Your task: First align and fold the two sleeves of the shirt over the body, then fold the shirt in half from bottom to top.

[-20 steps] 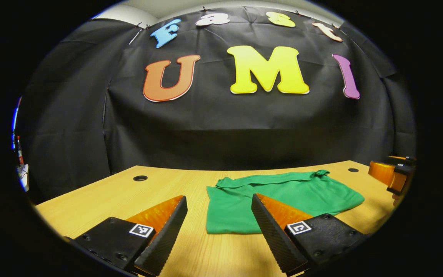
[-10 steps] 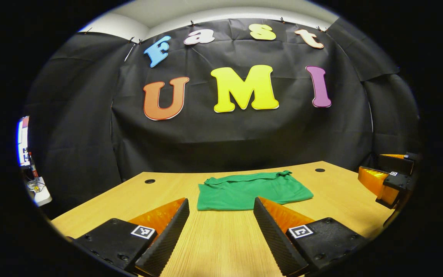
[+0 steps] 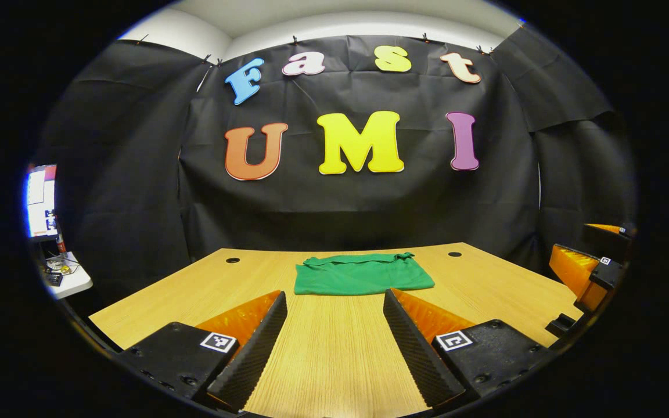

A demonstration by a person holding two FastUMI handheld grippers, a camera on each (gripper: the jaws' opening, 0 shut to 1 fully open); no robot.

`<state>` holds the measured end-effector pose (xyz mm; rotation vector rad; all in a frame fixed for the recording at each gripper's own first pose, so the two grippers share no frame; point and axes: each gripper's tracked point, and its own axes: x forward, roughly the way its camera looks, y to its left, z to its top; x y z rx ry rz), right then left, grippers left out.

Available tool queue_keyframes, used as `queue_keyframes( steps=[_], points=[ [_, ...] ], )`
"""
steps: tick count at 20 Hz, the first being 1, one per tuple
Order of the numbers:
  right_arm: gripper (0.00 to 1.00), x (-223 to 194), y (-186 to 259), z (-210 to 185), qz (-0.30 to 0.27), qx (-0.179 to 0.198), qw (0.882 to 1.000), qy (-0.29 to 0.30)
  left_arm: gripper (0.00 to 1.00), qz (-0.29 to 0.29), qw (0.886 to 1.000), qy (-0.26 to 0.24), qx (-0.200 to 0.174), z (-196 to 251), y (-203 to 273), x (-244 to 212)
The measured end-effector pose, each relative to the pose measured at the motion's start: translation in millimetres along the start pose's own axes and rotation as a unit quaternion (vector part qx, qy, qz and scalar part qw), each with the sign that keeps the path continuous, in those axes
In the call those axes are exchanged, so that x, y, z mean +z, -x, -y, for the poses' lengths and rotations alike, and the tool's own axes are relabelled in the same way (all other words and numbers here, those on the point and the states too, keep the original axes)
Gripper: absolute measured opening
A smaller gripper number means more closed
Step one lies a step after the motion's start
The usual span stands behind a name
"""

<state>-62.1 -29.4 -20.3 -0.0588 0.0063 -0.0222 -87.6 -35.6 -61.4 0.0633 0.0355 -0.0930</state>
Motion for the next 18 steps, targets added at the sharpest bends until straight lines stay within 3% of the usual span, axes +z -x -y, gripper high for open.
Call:
queue_keyframes(
  steps=[6, 18],
  points=[
    [0.95, -17.9, 21.7, -16.1, -0.019, 0.015, 1.0, -0.007, 1.0, -0.01, 1.0, 0.018, -0.002, -7.2, -0.9, -4.3],
    [0.95, -42.4, 12.6, -22.8, -0.044, 0.026, 0.999, -0.018, 1.0, -0.01, 1.0, 0.008, -0.008, -0.9, -2.4, -9.2]
  ],
)
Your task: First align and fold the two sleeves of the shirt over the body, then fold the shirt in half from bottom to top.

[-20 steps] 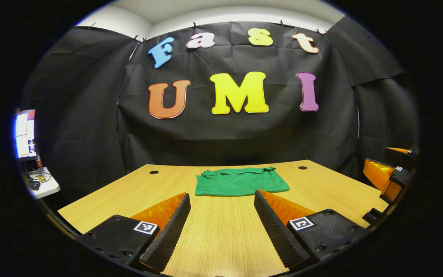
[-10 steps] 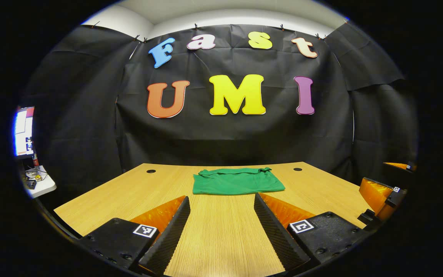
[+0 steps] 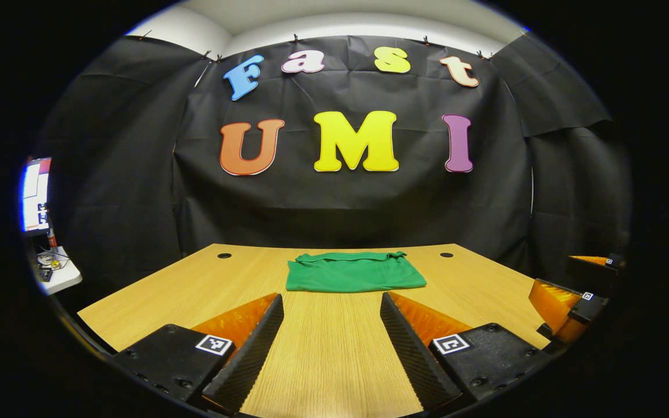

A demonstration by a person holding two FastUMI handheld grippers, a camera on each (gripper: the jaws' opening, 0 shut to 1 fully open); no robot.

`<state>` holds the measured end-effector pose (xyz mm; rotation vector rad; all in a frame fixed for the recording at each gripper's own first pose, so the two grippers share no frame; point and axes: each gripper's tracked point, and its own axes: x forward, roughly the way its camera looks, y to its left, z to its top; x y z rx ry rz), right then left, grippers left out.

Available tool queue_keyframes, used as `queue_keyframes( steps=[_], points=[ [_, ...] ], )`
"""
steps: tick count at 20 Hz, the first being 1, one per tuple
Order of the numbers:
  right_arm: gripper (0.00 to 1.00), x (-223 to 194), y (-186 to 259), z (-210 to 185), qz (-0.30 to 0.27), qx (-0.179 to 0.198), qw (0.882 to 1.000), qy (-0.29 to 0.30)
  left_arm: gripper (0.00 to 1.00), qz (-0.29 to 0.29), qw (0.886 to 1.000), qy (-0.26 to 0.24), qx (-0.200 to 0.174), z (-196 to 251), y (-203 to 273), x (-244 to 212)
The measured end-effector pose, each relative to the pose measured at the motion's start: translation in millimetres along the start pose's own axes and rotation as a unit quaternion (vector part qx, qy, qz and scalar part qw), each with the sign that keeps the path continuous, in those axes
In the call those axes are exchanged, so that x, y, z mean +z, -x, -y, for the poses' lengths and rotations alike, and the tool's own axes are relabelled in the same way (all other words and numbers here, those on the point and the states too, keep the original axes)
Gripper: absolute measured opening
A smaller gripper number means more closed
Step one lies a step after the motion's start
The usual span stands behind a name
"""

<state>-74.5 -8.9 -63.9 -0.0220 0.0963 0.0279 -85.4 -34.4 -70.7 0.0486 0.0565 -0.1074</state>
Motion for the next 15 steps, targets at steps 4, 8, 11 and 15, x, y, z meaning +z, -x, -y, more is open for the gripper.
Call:
queue_keyframes(
  steps=[4, 8, 11, 15],
  points=[
    [0.95, 0.2, -1.1, 0.1, 0.001, -0.001, 1.0, 0.001, 1.0, 0.003, 1.0, -0.002, -0.001, -1.1, -4.6, 1.4],
    [0.95, -5.4, -2.6, -1.4, -0.003, 0.002, 1.0, 0.006, 1.0, -0.001, 1.0, -0.002, -0.002, -1.3, -5.0, -0.8],
    [0.97, -7.4, -3.9, -0.7, -0.005, 0.002, 1.0, 0.003, 1.0, -0.001, 1.0, -0.003, -0.002, -0.4, -5.3, -1.3],
    [0.95, -9.9, -4.0, 0.4, -0.007, 0.001, 1.0, 0.001, 1.0, -0.004, 1.0, 0.0, -0.003, 1.6, -5.5, -2.4]
  ],
)
